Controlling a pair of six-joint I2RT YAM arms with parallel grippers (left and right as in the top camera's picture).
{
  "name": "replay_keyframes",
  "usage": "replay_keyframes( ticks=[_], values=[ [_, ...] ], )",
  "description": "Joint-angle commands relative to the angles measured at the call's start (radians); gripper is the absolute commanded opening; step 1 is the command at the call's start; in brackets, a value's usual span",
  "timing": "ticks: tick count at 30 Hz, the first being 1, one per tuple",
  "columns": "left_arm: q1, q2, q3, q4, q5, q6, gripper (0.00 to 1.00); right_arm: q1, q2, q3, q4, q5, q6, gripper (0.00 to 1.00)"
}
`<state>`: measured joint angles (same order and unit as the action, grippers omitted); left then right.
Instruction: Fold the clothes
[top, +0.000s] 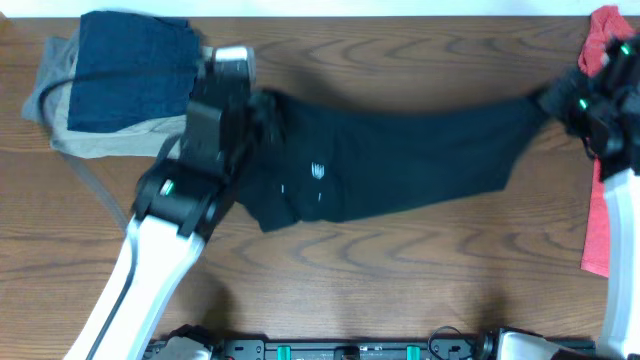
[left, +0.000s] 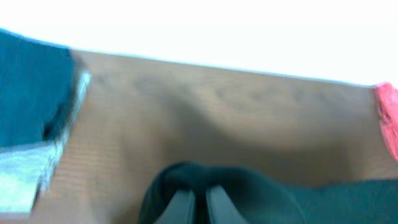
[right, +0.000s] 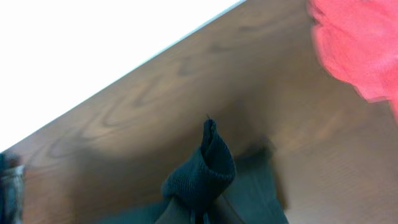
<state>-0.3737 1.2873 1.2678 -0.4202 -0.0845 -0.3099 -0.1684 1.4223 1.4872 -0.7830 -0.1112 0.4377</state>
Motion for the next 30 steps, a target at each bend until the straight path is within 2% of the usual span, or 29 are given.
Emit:
replay_keyframes(
  ticks=[1, 5, 10, 13, 16, 20, 24, 30],
  values=[
    [0.054, 0.072, 0.106, 0.068, -0.032, 0.1, 0.06, 0.03, 0.032, 0.105, 0.041, -0.03, 0.011, 0.02],
    [0.085, 0.099, 0.343, 0.037, -0.032, 0.238, 0.06, -0.022, 0.05, 0.391, -0.059, -0.028, -0.045, 0.01],
    [0.096, 0.097, 0.674, -0.107, -0.032, 0.3, 0.06, -0.167, 0.051, 0.74, -0.275, -0.028, -0.108, 0.01],
    [0.096, 0.097, 0.767, -0.19, -0.032, 0.309, 0.06, -0.224, 0.051, 0.82, -0.378, -0.029, -0.132, 0.01],
    [0.096, 0.106, 0.758, -0.271, -0.027, 0.303, 0.06, -0.229, 0.061, 0.807, -0.446, -0.029, -0.163, 0.01],
    [0.096, 0.169, 0.726, -0.438, 0.081, 0.272, 0.06, -0.221, 0.114, 0.738, -0.526, -0.03, -0.166, 0.01],
    [0.095, 0.293, 0.68, -0.59, 0.178, 0.225, 0.06, -0.19, 0.161, 0.582, -0.536, -0.06, -0.166, 0.01],
    [0.095, 0.483, 0.568, -0.747, 0.237, 0.166, 0.06, -0.158, 0.18, 0.28, -0.48, -0.059, -0.166, 0.01]
  ],
)
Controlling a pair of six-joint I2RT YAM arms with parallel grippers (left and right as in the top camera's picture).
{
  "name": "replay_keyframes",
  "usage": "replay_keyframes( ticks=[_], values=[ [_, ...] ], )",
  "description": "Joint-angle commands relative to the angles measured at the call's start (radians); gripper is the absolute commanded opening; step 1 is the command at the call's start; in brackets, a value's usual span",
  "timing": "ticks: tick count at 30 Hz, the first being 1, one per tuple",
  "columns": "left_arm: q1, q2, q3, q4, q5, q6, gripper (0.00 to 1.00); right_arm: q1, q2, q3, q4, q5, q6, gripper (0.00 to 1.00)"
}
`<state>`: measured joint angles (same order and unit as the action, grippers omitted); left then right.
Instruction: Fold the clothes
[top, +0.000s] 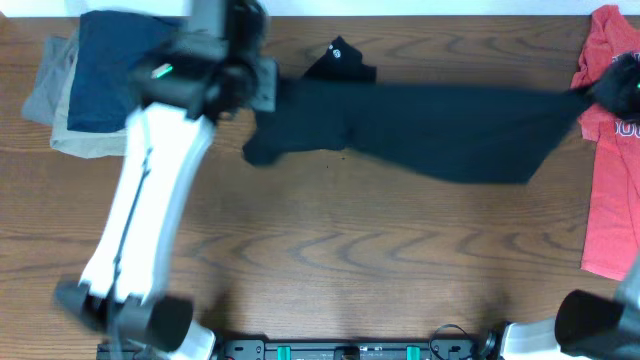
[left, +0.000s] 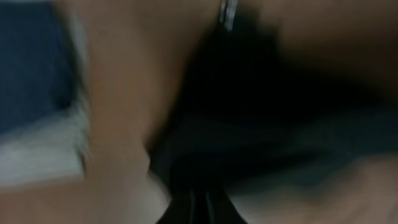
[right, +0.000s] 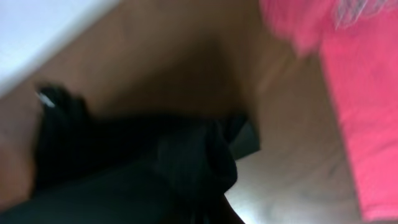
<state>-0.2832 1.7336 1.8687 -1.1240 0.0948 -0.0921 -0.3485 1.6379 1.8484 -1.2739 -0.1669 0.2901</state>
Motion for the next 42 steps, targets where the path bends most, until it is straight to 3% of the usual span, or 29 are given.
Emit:
replay_keyframes(
  ticks=[1, 7, 22, 31, 39, 40, 41, 42],
  values=[
    [0.004, 0.063, -0.051, -0.072, 0.08, -0.051, 0.06, 0.025, -0.035, -0.122, 0.016, -0.003, -0.018, 0.01],
    [-0.001, 0.088, -0.113, -0.189, 0.115, -0.052, 0.06, 0.056, -0.041, -0.28, 0.012, -0.008, -0.018, 0.01],
    [-0.063, -0.075, -0.125, -0.472, 0.116, -0.052, 0.06, 0.057, -0.181, -0.296, -0.16, 0.152, 0.027, 0.01],
    [-0.217, -0.077, -0.345, -0.454, 0.115, -0.142, 0.06, 0.057, -0.2, -0.456, -0.155, 0.174, 0.027, 0.01],
    [-0.266, -0.079, -0.531, -0.441, 0.115, -0.226, 0.07, 0.054, -0.2, -0.561, -0.124, 0.223, 0.099, 0.01],
    [-0.266, -0.079, -0.545, -0.438, 0.115, -0.228, 0.14, 0.054, -0.2, -0.562, -0.118, 0.223, 0.099, 0.01],
    [-0.266, -0.079, -0.557, -0.436, 0.115, -0.228, 0.26, 0.054, -0.2, -0.562, -0.113, 0.222, 0.099, 0.09],
    [-0.266, -0.079, -0.568, -0.431, 0.115, -0.228, 0.46, 0.054, -0.2, -0.562, -0.106, 0.222, 0.099, 0.25]
  ],
)
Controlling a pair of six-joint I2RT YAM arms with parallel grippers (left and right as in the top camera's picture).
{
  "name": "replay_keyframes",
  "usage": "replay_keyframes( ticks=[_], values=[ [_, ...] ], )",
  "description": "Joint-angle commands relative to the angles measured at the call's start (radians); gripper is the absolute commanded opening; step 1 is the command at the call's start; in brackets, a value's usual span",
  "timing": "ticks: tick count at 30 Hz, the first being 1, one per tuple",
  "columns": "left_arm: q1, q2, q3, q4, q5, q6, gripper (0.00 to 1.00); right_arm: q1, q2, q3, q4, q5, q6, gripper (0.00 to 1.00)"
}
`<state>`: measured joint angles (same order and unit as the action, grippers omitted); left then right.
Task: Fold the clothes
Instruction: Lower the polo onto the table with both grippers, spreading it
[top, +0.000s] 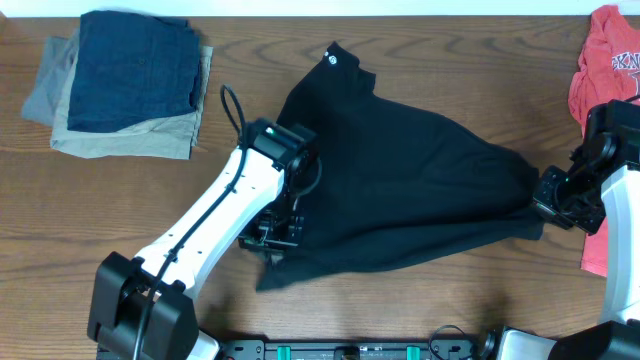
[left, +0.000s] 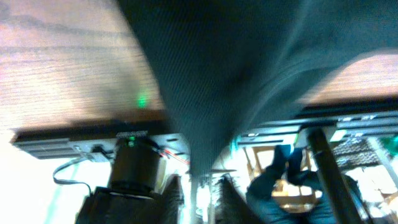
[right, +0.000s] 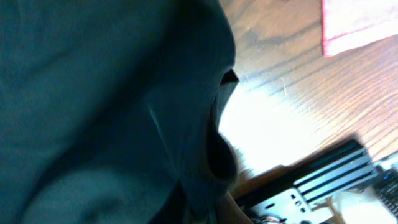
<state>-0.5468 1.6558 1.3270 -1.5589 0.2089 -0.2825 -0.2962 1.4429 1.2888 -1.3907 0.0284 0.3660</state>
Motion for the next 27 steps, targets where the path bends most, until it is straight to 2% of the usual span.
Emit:
replay_keyframes(
  ticks=[1, 2, 3, 5, 12, 14, 18, 21, 23, 25, 27],
  values=[
    [-0.002, -0.001, -0.034, 0.01, 0.001, -0.037, 0.61, 0.002, -0.005, -0.002, 0.017, 0.027, 0.023, 0.66],
    [-0.002, -0.001, -0.037, 0.018, 0.001, -0.037, 0.78, 0.002, -0.005, -0.002, 0.026, 0.027, 0.023, 0.85],
    [-0.002, -0.001, -0.038, 0.029, 0.001, -0.037, 0.83, 0.002, -0.005, -0.002, 0.037, 0.023, 0.023, 0.9],
    [-0.002, -0.001, -0.038, 0.069, 0.0, -0.034, 0.83, 0.002, -0.005, -0.002, 0.055, 0.014, 0.024, 0.98],
    [0.023, -0.001, -0.037, 0.26, -0.039, -0.033, 0.83, 0.002, -0.005, -0.002, 0.149, -0.01, 0.04, 0.98],
    [0.042, -0.001, -0.037, 0.344, -0.058, -0.031, 0.83, 0.002, -0.005, -0.002, 0.187, -0.01, 0.041, 0.93],
    [0.087, -0.001, -0.037, 0.527, -0.097, -0.031, 0.73, 0.003, -0.002, -0.003, 0.254, -0.027, 0.041, 0.7],
    [0.135, 0.001, -0.037, 0.621, -0.098, -0.031, 0.62, 0.007, 0.001, -0.004, 0.287, -0.041, 0.041, 0.52],
    [0.177, 0.007, -0.038, 0.648, -0.115, -0.034, 0.5, 0.01, 0.003, -0.01, 0.305, -0.041, 0.042, 0.44],
    [0.223, 0.019, -0.039, 0.649, -0.147, -0.046, 0.41, 0.01, 0.008, -0.019, 0.323, -0.042, 0.042, 0.41],
    [0.277, 0.039, -0.043, 0.649, -0.142, -0.045, 0.36, 0.01, 0.014, -0.033, 0.341, -0.042, 0.042, 0.4]
  ],
)
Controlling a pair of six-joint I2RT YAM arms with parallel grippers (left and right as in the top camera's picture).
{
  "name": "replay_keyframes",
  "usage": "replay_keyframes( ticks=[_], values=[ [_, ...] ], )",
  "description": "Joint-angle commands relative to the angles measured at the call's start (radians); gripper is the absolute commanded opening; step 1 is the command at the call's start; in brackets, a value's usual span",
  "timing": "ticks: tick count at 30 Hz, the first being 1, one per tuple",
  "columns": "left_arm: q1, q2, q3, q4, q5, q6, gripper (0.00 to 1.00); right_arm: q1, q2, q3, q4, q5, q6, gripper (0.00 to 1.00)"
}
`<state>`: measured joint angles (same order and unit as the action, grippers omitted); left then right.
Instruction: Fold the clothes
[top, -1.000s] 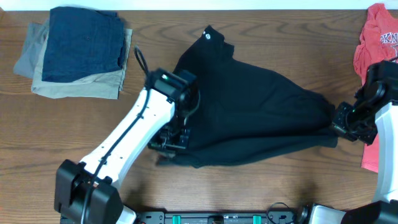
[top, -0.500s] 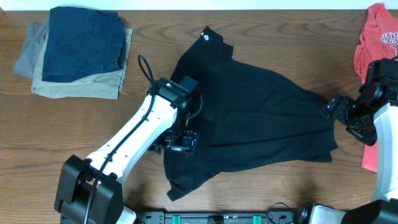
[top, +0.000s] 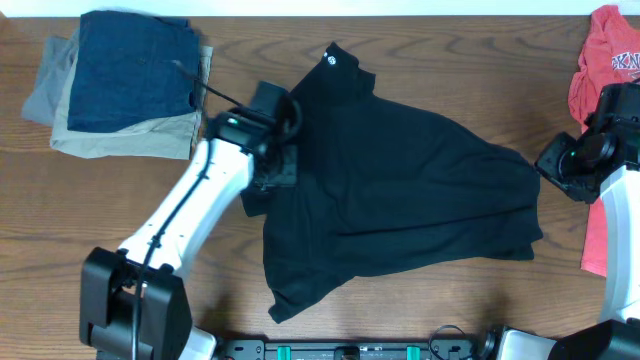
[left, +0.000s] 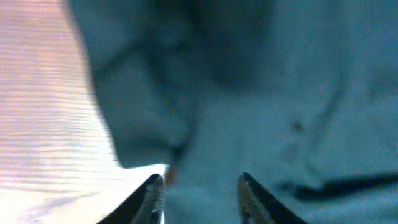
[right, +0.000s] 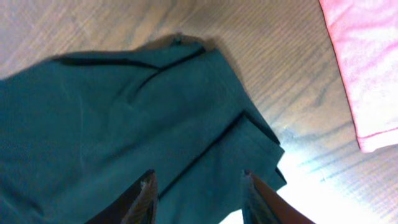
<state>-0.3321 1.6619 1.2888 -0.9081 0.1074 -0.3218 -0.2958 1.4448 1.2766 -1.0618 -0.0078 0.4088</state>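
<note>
A black garment (top: 400, 190) lies spread across the middle of the table, its collar (top: 335, 55) pointing to the far side. My left gripper (left: 199, 186) is open just above the garment's left edge (left: 143, 137), with dark cloth under both fingers and nothing held. My right gripper (right: 198, 183) is open over the garment's right corner (right: 249, 143), also empty. In the overhead view the left arm (top: 190, 220) reaches in from the near left and the right arm (top: 580, 160) stands at the right edge.
A folded stack (top: 120, 80), blue cloth on grey and khaki, sits at the far left corner. A red shirt (top: 600, 70) lies along the right edge, beside the right arm. Bare wood (top: 420, 310) shows along the near side.
Both grippers were shut on the black garment's edges and are now open, with the cloth let go. The left gripper has moved farther up the left edge. The right has lifted off the corner.
The black garment was held stretched between both shut grippers across the far part of the table. Then it hung wider near the back edge. Then it lay drawn toward the near side, still gripped. Now it lies spread and released.
</note>
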Motion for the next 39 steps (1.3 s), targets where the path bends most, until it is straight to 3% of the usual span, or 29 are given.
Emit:
replay_keyframes(
  ticks=[1, 5, 24, 33, 39],
  values=[
    [0.081, 0.044, -0.006, -0.002, -0.037, -0.006, 0.31, 0.01, 0.015, -0.029, 0.021, -0.008, 0.0, 0.39],
    [0.143, 0.114, -0.008, 0.003, 0.038, 0.05, 0.12, 0.011, 0.022, -0.074, 0.057, -0.021, 0.011, 0.31],
    [0.153, 0.386, -0.008, 0.047, 0.09, 0.053, 0.06, 0.011, 0.033, -0.209, 0.186, -0.045, 0.029, 0.25],
    [0.206, 0.383, -0.008, -0.067, -0.208, -0.059, 0.06, 0.011, 0.033, -0.21, 0.214, -0.045, 0.029, 0.25],
    [0.274, 0.382, 0.005, -0.125, -0.252, -0.058, 0.06, 0.013, 0.033, -0.21, 0.248, -0.045, 0.029, 0.27]
  ],
)
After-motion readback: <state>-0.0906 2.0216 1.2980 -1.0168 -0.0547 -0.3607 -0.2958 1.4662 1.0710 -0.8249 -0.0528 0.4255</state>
